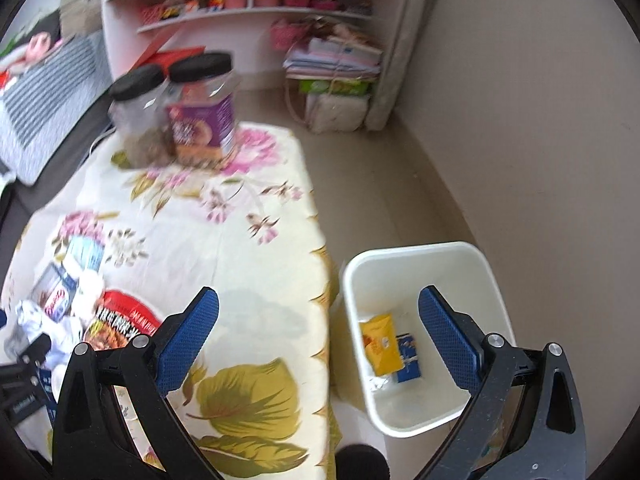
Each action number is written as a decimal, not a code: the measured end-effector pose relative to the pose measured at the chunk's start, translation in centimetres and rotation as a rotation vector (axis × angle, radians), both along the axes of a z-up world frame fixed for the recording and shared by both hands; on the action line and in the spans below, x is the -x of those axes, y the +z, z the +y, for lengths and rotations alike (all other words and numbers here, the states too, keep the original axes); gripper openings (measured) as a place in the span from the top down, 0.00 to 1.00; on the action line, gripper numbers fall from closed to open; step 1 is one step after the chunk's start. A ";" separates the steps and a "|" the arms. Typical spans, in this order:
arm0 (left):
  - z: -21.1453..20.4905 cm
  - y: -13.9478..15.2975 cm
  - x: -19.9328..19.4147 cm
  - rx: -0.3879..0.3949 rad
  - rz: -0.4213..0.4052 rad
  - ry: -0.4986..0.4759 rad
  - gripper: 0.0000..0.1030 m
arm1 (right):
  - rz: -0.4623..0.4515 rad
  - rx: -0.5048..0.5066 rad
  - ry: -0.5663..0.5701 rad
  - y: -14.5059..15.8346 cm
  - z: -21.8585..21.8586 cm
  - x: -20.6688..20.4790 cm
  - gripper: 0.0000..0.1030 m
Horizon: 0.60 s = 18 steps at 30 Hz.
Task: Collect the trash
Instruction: 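Grasp the crumpled foil with the left tool while the right tool grasps the white cup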
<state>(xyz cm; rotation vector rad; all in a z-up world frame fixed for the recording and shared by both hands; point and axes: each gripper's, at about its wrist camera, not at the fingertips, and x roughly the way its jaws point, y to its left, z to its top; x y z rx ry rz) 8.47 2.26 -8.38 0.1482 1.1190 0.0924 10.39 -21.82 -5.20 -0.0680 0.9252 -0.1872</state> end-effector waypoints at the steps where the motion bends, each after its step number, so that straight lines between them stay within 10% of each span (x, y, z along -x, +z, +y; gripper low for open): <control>1: 0.3 -0.2 -0.1 0.007 0.001 -0.002 0.18 | 0.011 0.004 0.008 -0.3 0.4 -0.1 0.07; 5: 0.8 -1.1 -0.7 0.033 0.010 -0.034 0.20 | 0.064 0.002 0.032 -1.7 2.1 -0.8 0.07; 10: 0.9 -1.7 -1.0 0.058 0.027 -0.087 0.59 | 0.158 -0.047 0.074 -3.7 3.7 -1.8 0.07; 18: 2.6 0.7 -1.2 0.192 -0.028 -0.118 0.79 | 0.283 -0.266 0.099 -6.1 4.9 -2.4 0.07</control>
